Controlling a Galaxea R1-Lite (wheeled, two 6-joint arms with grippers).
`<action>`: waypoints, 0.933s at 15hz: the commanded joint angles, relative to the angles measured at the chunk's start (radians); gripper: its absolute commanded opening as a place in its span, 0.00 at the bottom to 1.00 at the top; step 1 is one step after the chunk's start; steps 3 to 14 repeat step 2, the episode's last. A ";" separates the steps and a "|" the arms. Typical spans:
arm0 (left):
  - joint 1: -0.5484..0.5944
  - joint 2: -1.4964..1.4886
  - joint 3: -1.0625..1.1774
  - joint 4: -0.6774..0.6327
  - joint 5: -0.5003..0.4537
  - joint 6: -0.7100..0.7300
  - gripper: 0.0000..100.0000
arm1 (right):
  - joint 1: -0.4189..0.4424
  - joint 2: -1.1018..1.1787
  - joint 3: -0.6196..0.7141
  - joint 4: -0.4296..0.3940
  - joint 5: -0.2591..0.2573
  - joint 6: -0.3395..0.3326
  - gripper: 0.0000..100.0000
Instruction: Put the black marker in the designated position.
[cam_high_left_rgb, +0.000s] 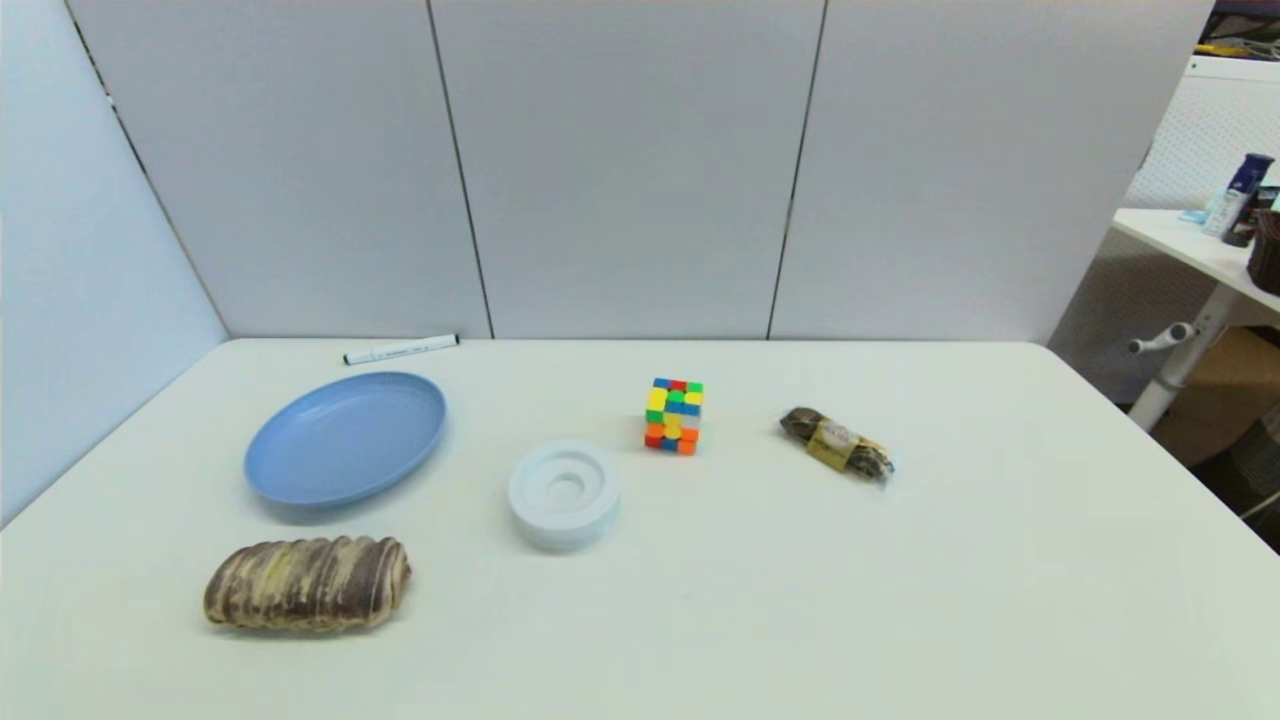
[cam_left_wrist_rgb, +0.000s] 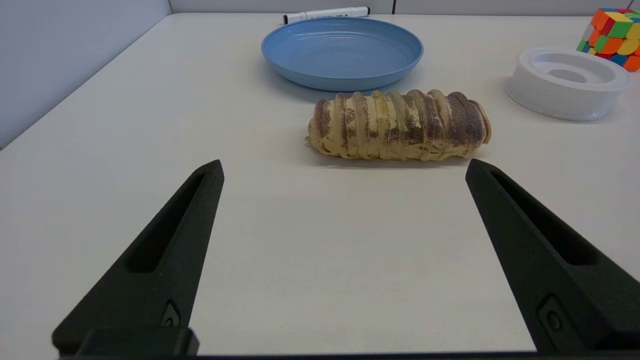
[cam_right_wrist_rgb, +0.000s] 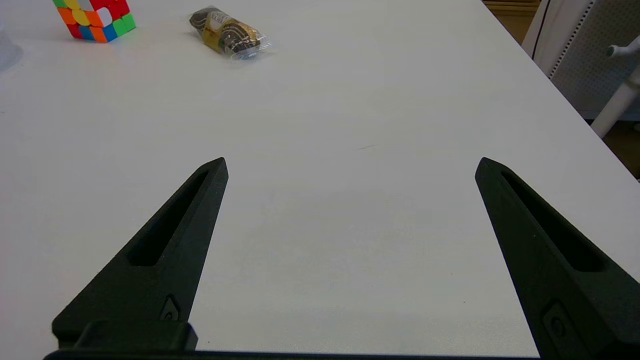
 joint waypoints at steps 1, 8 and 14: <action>0.001 0.003 0.000 0.000 0.000 0.000 1.00 | 0.000 0.001 0.000 0.001 0.001 -0.001 1.00; 0.001 0.003 0.000 0.000 0.000 0.000 1.00 | 0.001 0.001 0.000 0.001 0.001 -0.001 1.00; 0.001 0.003 0.000 0.000 0.000 0.000 1.00 | 0.001 0.001 0.000 0.001 0.001 -0.001 1.00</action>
